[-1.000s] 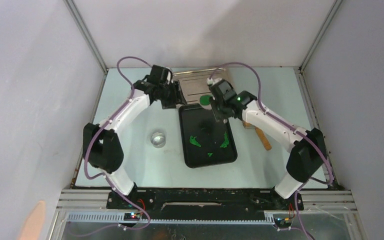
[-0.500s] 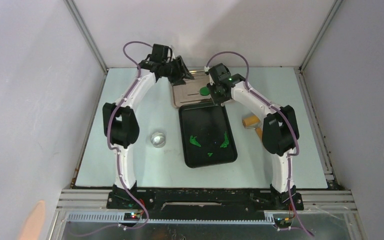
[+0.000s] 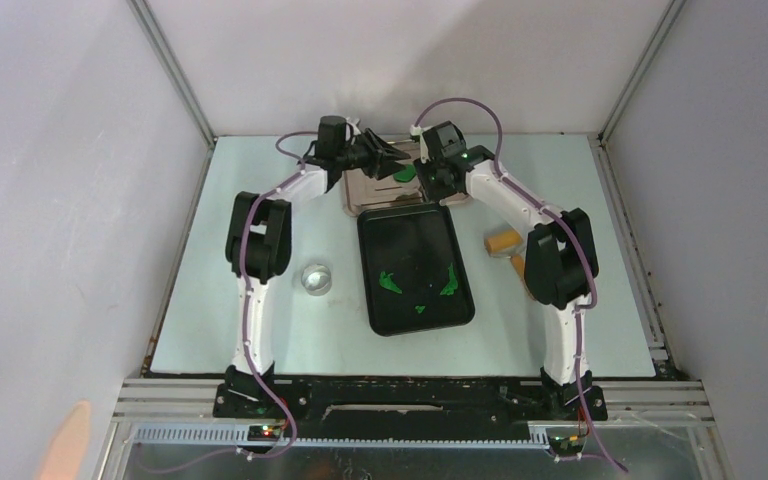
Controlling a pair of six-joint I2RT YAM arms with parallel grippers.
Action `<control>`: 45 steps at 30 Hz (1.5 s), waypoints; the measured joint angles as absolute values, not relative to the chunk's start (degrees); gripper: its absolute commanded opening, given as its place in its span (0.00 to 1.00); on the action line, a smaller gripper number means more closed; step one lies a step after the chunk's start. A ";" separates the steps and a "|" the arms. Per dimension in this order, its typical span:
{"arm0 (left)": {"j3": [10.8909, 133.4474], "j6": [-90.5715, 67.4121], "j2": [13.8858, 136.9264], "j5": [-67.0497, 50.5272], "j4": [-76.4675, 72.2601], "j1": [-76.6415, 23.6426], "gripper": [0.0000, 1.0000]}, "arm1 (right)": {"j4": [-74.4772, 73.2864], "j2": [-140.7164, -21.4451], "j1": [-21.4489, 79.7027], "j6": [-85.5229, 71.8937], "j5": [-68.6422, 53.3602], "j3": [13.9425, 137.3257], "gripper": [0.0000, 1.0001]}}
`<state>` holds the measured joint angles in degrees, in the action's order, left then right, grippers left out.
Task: Roll out the dumpling wrappers from the dough
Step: Place the dumpling wrapper on the plate.
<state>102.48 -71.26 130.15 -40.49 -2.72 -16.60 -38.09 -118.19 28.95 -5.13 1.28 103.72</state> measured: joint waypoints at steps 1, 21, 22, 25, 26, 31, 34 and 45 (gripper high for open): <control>102.06 -72.01 130.17 -40.80 -3.14 -16.60 0.42 | -38.00 -118.26 28.86 -5.13 1.28 103.72 0.00; 114.08 -60.95 132.62 -35.40 20.45 -19.40 0.44 | -37.58 -120.01 28.47 -6.04 1.87 105.47 0.00; 114.63 -60.95 133.16 -35.18 20.78 -19.46 0.44 | -37.60 -120.01 28.47 -6.07 1.85 105.47 0.00; 117.01 -60.95 135.35 -34.89 21.87 -19.49 0.43 | -37.56 -120.01 28.47 -6.26 1.69 105.47 0.00; 118.04 -60.95 136.20 -34.79 22.26 -19.46 0.43 | -37.56 -120.01 28.47 -6.46 1.67 105.47 0.00; 122.91 -60.95 139.83 -34.59 23.81 -19.42 0.43 | -37.56 -120.01 28.47 -6.94 1.45 105.47 0.00; 123.09 -60.99 140.11 -34.28 24.25 -19.44 0.43 | -37.52 -120.01 28.47 -7.07 1.30 105.47 0.00; 124.33 -60.31 141.56 -32.82 26.02 -19.92 0.42 | -37.36 -120.05 27.90 -7.07 1.21 105.49 0.00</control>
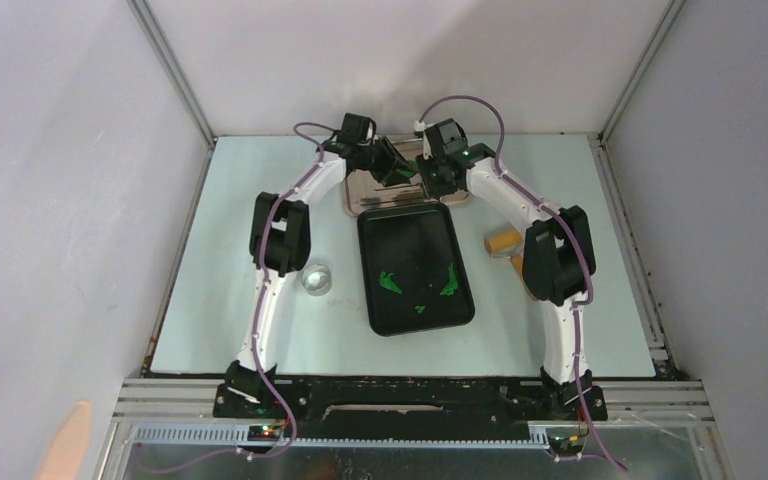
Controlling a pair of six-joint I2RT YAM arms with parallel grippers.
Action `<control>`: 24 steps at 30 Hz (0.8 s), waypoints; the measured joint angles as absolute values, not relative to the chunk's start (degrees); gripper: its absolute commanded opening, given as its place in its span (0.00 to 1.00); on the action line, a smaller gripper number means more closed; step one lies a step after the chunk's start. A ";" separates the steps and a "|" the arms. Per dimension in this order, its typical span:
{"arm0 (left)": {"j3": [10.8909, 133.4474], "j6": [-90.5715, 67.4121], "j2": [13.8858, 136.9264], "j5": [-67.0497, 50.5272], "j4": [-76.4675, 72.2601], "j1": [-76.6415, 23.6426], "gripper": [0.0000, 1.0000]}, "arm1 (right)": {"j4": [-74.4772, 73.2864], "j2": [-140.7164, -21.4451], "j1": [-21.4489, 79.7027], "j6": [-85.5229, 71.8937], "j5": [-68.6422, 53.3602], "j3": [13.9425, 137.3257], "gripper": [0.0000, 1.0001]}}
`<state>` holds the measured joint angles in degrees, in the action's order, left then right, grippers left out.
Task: Roll out the dumpling wrappers from the dough
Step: Place the dumpling wrapper on the plate.
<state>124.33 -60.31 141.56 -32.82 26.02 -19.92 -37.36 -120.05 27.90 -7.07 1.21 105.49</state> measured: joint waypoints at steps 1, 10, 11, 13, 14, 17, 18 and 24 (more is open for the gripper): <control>124.62 -59.90 141.69 -32.36 26.65 -20.03 0.42 | -37.28 -120.05 27.75 -7.07 1.19 105.47 0.00; 127.04 -58.67 142.45 -29.21 27.77 -20.60 0.42 | -37.08 -120.14 27.14 -7.07 0.64 105.47 0.00; 127.39 -58.94 142.82 -29.10 27.64 -20.62 0.42 | -37.08 -120.14 27.11 -7.07 0.38 105.49 0.00; 129.91 -59.40 144.49 -29.08 27.77 -20.64 0.42 | -37.08 -120.14 27.09 -7.07 0.03 105.49 0.00; 131.17 -59.53 145.34 -29.12 27.83 -20.67 0.42 | -36.93 -120.14 27.07 -7.09 0.10 105.47 0.00; 133.16 -59.99 146.67 -29.10 27.81 -20.84 0.42 | -36.88 -120.14 26.81 -7.09 -0.03 105.47 0.00; 133.32 -60.01 146.76 -29.06 27.79 -20.88 0.42 | -36.86 -120.14 26.74 -7.11 -0.12 105.47 0.00; 133.43 -60.10 147.00 -28.36 27.79 -20.99 0.42 | -35.35 -120.11 26.70 -7.14 -0.69 104.01 0.00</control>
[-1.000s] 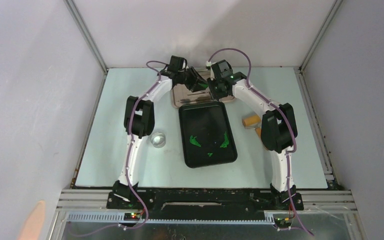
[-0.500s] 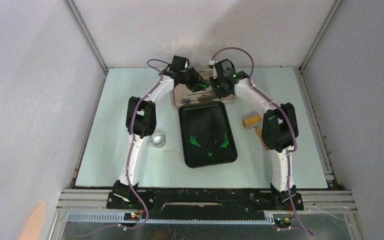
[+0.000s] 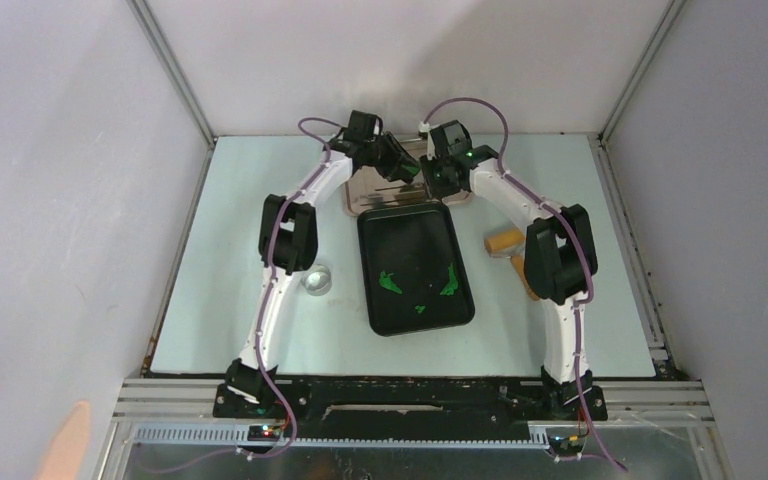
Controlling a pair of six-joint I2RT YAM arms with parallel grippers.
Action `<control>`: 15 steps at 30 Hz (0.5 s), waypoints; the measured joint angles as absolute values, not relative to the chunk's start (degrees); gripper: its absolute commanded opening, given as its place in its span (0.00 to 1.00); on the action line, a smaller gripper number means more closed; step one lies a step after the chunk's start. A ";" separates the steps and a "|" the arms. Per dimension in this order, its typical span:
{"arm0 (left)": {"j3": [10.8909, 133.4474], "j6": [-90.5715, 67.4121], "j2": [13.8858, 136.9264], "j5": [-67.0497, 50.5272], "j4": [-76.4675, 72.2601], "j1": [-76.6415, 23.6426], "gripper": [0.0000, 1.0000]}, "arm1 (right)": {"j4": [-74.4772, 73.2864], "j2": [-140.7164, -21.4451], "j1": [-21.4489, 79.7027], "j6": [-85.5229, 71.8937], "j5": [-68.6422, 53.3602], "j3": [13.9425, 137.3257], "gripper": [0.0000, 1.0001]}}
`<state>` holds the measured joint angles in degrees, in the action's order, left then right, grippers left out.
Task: Roll out the dumpling wrappers from the dough
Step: Place the dumpling wrapper on the plate.
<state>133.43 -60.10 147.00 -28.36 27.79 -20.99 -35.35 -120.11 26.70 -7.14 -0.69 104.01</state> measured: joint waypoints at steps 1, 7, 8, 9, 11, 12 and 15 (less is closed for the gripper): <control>133.43 -60.12 147.06 -28.10 27.79 -20.99 0.42 | -35.11 -120.09 26.70 -7.16 -0.91 103.59 0.00; 133.43 -61.04 147.59 -26.87 26.92 -20.99 0.41 | -34.59 -119.44 26.72 -7.38 -1.76 100.51 0.00; 133.43 -61.32 147.76 -26.68 26.39 -20.99 0.41 | -34.57 -119.33 26.72 -7.42 -1.80 100.20 0.00; 133.43 -61.49 147.94 -26.50 25.78 -20.97 0.41 | -34.57 -119.22 26.72 -7.51 -1.83 99.88 0.00; 133.62 -61.89 148.53 -26.04 24.93 -20.97 0.41 | -34.48 -119.00 26.76 -7.55 -1.96 99.39 0.00; 133.82 -62.04 148.86 -26.00 24.56 -20.97 0.41 | -34.35 -118.89 26.76 -7.57 -2.00 99.15 0.00; 135.63 -62.72 150.50 -25.67 24.12 -20.97 0.41 | -34.11 -118.48 26.74 -7.73 -2.11 98.74 0.00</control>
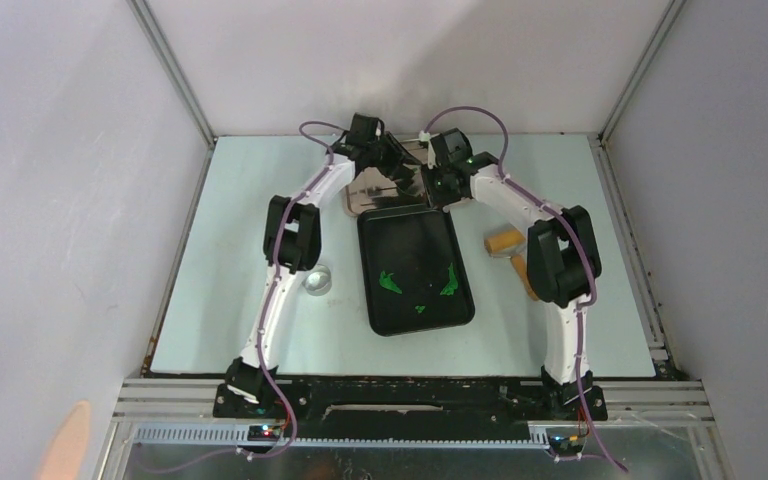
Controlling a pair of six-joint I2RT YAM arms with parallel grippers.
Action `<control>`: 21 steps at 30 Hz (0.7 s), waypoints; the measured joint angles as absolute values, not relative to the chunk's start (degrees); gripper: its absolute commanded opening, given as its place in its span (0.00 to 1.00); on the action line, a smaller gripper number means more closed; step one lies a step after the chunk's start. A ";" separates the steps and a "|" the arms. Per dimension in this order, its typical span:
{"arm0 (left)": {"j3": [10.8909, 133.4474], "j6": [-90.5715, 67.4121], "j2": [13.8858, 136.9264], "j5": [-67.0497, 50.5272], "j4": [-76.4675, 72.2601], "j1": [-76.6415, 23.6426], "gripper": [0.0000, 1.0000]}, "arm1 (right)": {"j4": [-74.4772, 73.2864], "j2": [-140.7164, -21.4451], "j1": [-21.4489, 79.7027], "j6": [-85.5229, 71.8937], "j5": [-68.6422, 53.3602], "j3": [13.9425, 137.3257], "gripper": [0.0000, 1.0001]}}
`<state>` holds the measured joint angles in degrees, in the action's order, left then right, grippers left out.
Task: Roll out the dumpling wrappers from the dough
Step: Place the dumpling wrapper on the plate.
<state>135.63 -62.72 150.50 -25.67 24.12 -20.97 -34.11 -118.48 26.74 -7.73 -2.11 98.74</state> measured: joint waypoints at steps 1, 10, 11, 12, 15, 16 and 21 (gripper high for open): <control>136.11 -62.94 150.87 -25.65 23.94 -20.91 0.41 | -34.06 -118.26 26.72 -7.75 -2.15 98.54 0.00; 136.70 -62.96 151.15 -25.63 22.06 -20.82 0.41 | -33.71 -117.05 25.96 -7.97 -2.15 97.32 0.00; 136.68 -62.96 151.15 -25.63 21.87 -20.78 0.41 | -33.74 -117.05 25.78 -7.94 -2.13 97.32 0.00; 136.68 -62.94 151.13 -25.65 21.69 -20.75 0.41 | -33.74 -117.05 25.58 -7.94 -2.11 97.32 0.00; 136.62 -62.94 151.09 -25.67 21.39 -20.75 0.41 | -33.71 -117.05 24.71 -7.94 -1.76 97.12 0.00; 136.62 -62.94 151.06 -25.67 21.12 -20.75 0.41 | -33.63 -116.97 24.25 -7.94 -1.61 96.73 0.00; 135.72 -62.96 150.23 -25.89 20.29 -20.75 0.41 | -33.82 -115.72 21.65 -7.90 -0.32 93.91 0.00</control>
<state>135.72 -62.96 150.23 -25.89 20.29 -20.75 -33.82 -115.72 21.65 -7.90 -0.32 93.91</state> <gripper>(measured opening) 0.412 0.304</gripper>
